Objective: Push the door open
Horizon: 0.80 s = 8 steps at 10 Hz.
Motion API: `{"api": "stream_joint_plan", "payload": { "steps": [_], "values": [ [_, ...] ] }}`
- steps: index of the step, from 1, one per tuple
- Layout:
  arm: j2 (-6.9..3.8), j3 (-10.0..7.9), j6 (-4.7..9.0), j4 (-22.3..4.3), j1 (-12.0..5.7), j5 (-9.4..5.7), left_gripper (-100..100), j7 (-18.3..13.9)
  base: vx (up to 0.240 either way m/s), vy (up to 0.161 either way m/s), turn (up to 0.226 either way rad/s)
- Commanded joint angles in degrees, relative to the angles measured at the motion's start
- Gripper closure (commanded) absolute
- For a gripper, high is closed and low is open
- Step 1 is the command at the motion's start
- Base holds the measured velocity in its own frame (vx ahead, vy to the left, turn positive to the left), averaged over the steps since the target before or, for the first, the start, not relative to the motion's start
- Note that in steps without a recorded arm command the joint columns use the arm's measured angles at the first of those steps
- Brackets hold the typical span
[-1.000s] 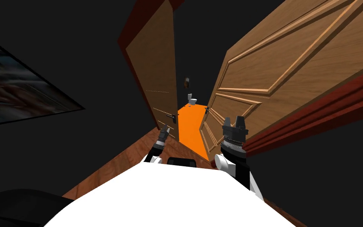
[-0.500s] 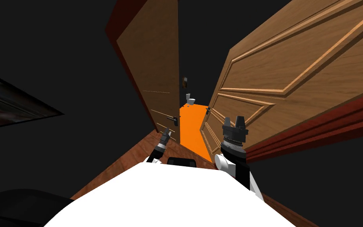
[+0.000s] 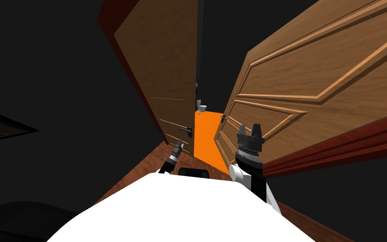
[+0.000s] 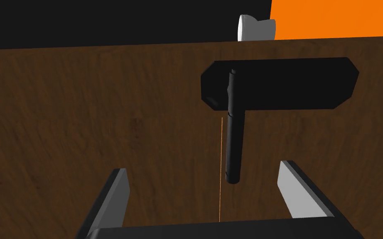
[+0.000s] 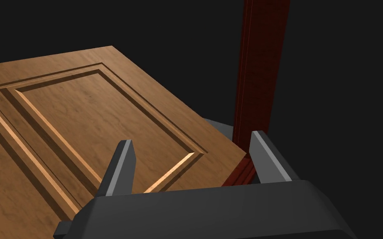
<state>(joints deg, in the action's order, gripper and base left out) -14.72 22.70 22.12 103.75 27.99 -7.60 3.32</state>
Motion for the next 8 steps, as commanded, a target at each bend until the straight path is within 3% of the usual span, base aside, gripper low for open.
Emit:
{"api": "stream_joint_plan", "payload": {
  "steps": [1,5,8],
  "values": [
    [-0.33,0.61,-0.21,-1.19,-0.05,-0.05,-100,-0.04,0.124,0.166,-0.108],
    [-1.11,1.99,-0.89,-3.62,-0.07,-0.17,-100,-0.15,0.148,0.16,-0.08],
    [-0.43,1.27,-1.27,-4.3,-1.25,-0.24,-100,-0.3,0.112,0.004,-0.028]
  ]
}}
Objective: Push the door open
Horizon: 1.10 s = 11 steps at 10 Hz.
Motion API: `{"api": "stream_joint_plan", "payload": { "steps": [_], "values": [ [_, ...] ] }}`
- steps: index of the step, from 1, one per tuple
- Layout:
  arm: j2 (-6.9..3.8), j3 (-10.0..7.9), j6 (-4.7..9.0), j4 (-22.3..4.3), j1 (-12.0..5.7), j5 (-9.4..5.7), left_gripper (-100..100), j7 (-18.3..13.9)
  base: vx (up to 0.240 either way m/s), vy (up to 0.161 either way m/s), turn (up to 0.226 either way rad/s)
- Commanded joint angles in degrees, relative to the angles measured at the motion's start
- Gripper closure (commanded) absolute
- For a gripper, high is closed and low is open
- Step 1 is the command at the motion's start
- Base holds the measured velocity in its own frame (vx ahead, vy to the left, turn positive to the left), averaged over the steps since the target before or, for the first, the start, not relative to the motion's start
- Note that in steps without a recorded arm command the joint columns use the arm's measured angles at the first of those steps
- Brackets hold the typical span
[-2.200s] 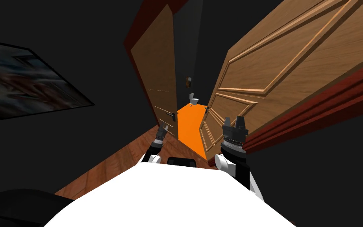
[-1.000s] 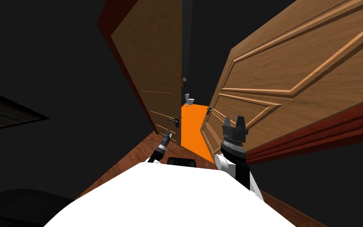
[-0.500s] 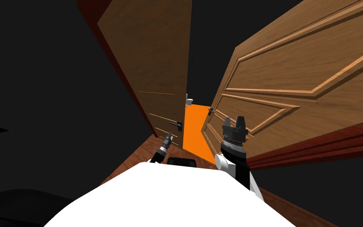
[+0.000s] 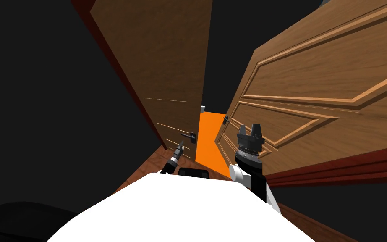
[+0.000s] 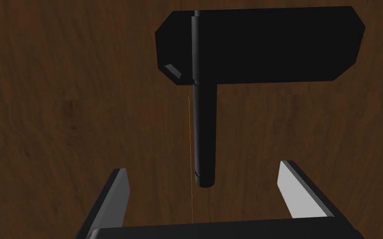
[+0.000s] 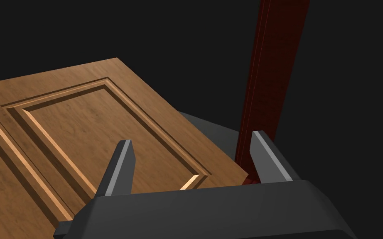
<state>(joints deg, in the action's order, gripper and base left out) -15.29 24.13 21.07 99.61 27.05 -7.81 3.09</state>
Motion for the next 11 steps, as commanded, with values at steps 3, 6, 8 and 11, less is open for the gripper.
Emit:
{"api": "stream_joint_plan", "payload": {
  "steps": [3,6,8,11],
  "values": [
    [0.94,-0.78,-0.88,-1.25,-1.67,-0.11,-100,-0.22,0.174,-0.064,-0.028],
    [1.25,-1.11,-1.3,-1.6,-2.29,-0.17,-100,-0.32,0.166,-0.037,-0.021],
    [1.25,-1.11,-1.3,-1.6,-2.29,-0.17,100,-0.32,-0.018,0.008,-0.005],
    [1.25,-1.11,-1.3,-1.6,-2.29,-0.17,100,-0.32,-0.005,0.002,-0.006]
  ]
}}
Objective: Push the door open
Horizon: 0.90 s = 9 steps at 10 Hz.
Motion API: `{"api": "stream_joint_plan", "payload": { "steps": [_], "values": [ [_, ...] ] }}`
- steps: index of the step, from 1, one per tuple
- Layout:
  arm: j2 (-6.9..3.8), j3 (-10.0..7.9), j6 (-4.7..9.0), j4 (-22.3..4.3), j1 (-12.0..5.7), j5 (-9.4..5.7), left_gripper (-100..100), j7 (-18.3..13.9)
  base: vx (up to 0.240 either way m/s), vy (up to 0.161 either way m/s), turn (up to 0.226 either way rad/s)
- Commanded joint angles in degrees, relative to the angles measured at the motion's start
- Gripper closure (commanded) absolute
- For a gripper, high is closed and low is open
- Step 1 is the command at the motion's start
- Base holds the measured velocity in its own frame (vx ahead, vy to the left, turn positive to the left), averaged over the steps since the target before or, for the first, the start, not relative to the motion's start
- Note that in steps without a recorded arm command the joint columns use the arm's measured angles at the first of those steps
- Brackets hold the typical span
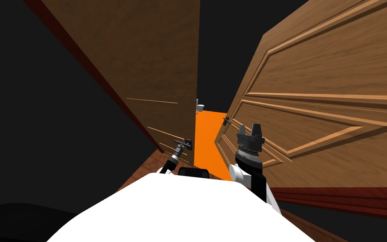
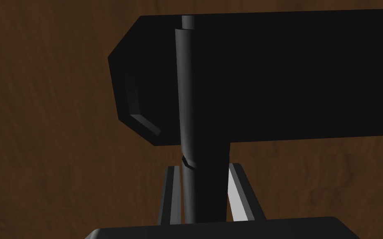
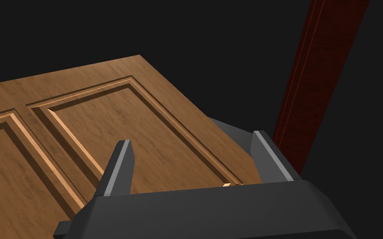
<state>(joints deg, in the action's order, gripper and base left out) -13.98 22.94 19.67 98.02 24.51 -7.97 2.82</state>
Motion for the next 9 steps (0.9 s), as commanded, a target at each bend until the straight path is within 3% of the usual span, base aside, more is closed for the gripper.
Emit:
{"api": "stream_joint_plan", "payload": {
  "steps": [1,9],
  "values": [
    [-0.06,0.08,0.1,0.0,0.25,-0.01,100,-0.04,0.0,0.0,0.0],
    [2.97,-5.59,-1.21,-2.93,-3.12,-0.23,100,0.87,0.154,-0.086,0.054]
  ]
}}
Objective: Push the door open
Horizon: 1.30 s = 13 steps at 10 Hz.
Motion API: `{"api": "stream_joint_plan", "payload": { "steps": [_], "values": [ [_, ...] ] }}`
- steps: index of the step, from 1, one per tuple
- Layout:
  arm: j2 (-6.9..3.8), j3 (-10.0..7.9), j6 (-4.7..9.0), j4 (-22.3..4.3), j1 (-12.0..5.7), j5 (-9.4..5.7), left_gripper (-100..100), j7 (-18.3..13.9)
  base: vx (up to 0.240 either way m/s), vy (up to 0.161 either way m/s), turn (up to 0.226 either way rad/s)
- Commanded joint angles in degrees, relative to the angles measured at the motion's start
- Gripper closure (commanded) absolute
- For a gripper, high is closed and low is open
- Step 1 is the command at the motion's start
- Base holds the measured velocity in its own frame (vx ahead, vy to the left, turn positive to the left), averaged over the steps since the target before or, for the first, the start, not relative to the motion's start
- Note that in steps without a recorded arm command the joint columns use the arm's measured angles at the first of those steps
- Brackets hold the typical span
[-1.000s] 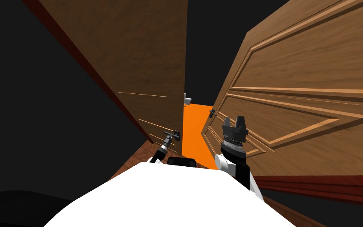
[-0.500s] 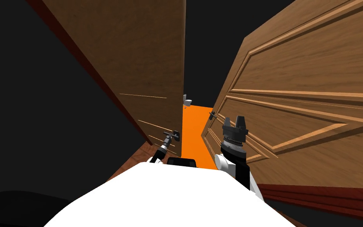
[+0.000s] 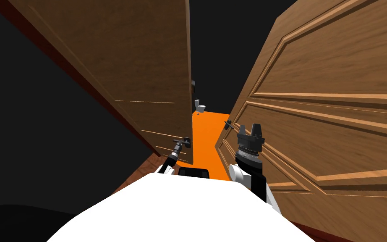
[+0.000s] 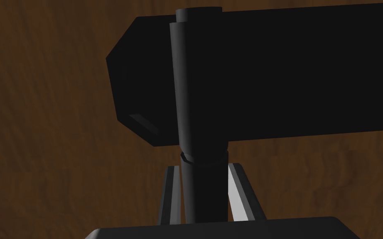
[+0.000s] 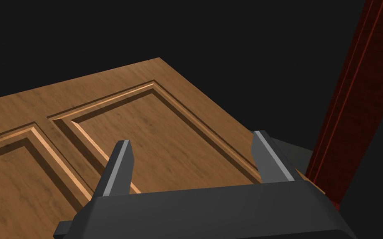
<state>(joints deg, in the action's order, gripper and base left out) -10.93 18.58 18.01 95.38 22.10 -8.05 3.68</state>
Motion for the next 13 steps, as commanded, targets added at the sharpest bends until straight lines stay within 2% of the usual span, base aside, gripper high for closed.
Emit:
{"api": "stream_joint_plan", "payload": {
  "steps": [1,13],
  "values": [
    [0.25,-1.82,0.32,-0.61,-1.05,-0.18,100,0.1,0.099,-0.083,0.036],
    [4.44,-9.54,-1.34,-4.67,-5.36,-0.5,100,1.31,0.091,-0.081,0.056]
  ]
}}
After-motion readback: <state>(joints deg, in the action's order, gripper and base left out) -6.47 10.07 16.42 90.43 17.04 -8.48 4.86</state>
